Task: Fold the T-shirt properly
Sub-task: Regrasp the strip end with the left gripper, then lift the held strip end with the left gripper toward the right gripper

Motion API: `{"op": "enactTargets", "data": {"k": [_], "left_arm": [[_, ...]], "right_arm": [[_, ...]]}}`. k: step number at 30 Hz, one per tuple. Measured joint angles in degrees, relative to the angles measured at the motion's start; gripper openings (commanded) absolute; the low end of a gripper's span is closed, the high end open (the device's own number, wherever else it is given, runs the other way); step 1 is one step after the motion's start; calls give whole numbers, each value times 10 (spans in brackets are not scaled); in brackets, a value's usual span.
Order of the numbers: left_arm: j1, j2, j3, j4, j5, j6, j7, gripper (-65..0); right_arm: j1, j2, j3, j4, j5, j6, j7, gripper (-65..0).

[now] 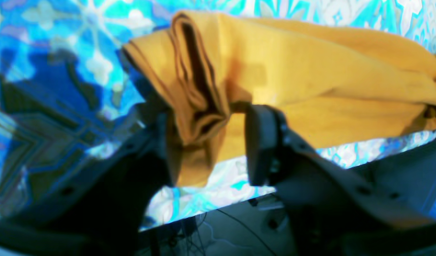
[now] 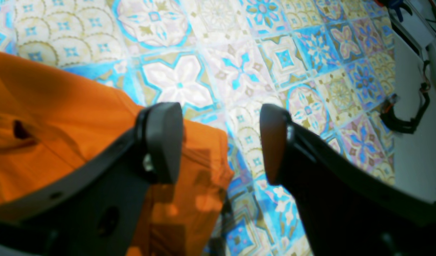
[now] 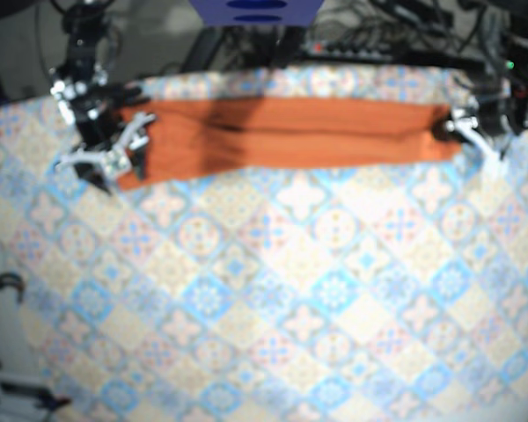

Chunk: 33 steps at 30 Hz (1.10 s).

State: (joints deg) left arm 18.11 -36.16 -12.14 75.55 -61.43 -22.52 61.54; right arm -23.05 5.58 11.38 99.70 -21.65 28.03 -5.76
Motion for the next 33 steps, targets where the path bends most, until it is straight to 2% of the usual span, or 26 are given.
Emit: {"op": "enactTargets", "data": {"k": [4, 6, 8, 9, 19, 24, 27, 33], "left_arm": [[-1, 0, 0, 0, 1, 0, 0, -473], [0, 0, 0, 0, 2, 0, 0, -544], [0, 1, 1, 0, 2, 0, 0, -642], [-1, 1, 1, 0, 4, 0, 0, -650], [-2, 1, 2, 2, 4, 0, -15, -650], [11, -2, 4, 94, 34, -2, -13, -650], [11, -13, 42, 161, 90, 0, -11, -650], [-30, -11, 144, 261, 133, -2, -7, -650]], "right_arm": [[0, 0, 0, 0, 0, 0, 0, -312], [0, 0, 0, 0, 0, 0, 0, -312], [0, 0, 0, 0, 0, 0, 0, -312], [0, 0, 0, 0, 0, 0, 0, -312], [0, 0, 0, 0, 0, 0, 0, -312], [0, 0, 0, 0, 2, 0, 0, -312], [0, 1, 0, 0, 2, 0, 0, -312], [-2, 1, 1, 0, 2, 2, 0, -312]]}}
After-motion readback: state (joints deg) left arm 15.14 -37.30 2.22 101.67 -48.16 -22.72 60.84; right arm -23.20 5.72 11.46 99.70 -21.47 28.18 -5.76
